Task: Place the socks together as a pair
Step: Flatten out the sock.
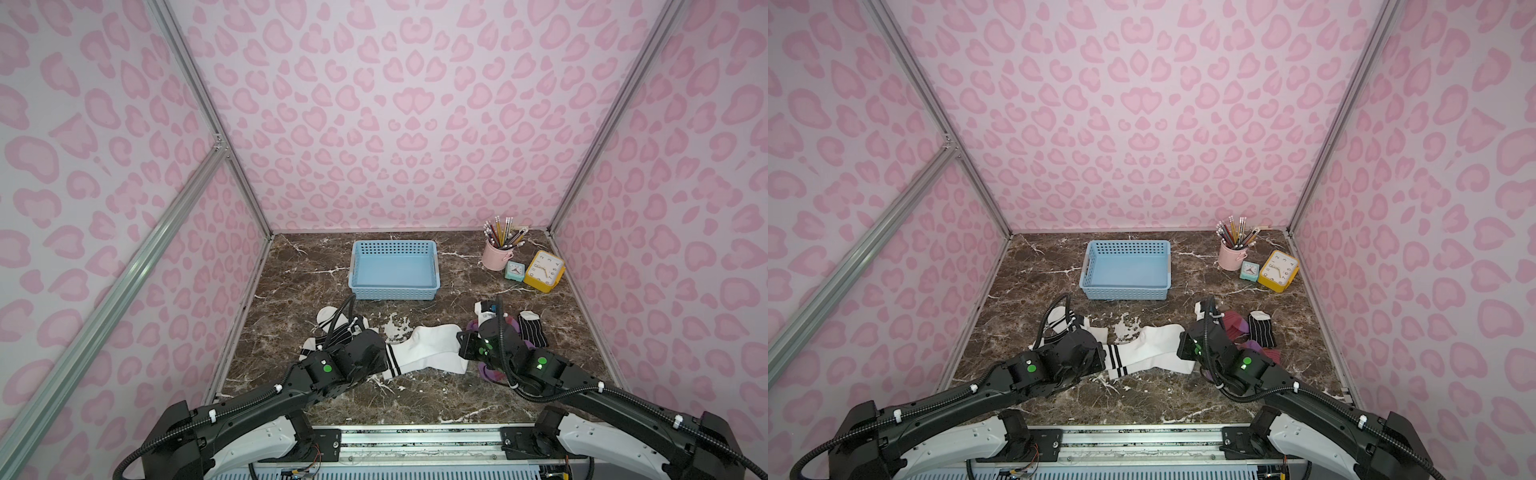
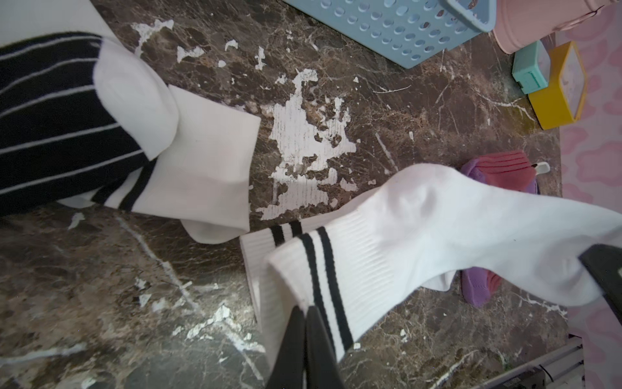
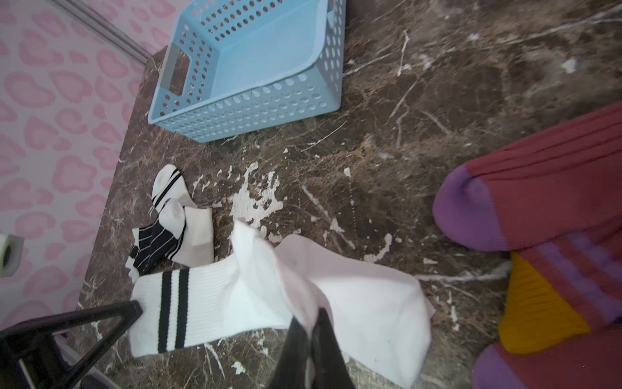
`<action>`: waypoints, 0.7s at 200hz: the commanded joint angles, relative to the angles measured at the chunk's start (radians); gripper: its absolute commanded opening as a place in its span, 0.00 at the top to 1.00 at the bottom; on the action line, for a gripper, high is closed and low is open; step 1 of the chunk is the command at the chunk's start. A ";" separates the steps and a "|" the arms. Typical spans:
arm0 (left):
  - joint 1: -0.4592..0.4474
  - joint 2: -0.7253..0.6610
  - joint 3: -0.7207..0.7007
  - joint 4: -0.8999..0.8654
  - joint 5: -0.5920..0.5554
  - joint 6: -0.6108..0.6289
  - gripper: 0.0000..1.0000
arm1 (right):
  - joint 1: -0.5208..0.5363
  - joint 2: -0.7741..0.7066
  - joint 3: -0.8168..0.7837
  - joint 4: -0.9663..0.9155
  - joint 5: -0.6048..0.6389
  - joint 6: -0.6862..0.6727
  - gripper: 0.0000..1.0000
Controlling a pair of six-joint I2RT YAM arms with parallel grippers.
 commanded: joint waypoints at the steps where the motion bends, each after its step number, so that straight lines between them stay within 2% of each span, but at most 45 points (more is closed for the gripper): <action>1: -0.001 0.011 -0.021 0.118 0.014 -0.013 0.97 | -0.039 -0.011 -0.016 0.009 -0.041 -0.037 1.00; 73: -0.007 0.128 -0.014 0.205 -0.019 0.003 0.97 | -0.052 0.039 -0.070 0.067 -0.087 -0.031 1.00; 140: -0.011 0.120 -0.050 0.213 -0.020 -0.016 0.97 | -0.050 0.040 -0.093 0.079 -0.123 -0.008 1.00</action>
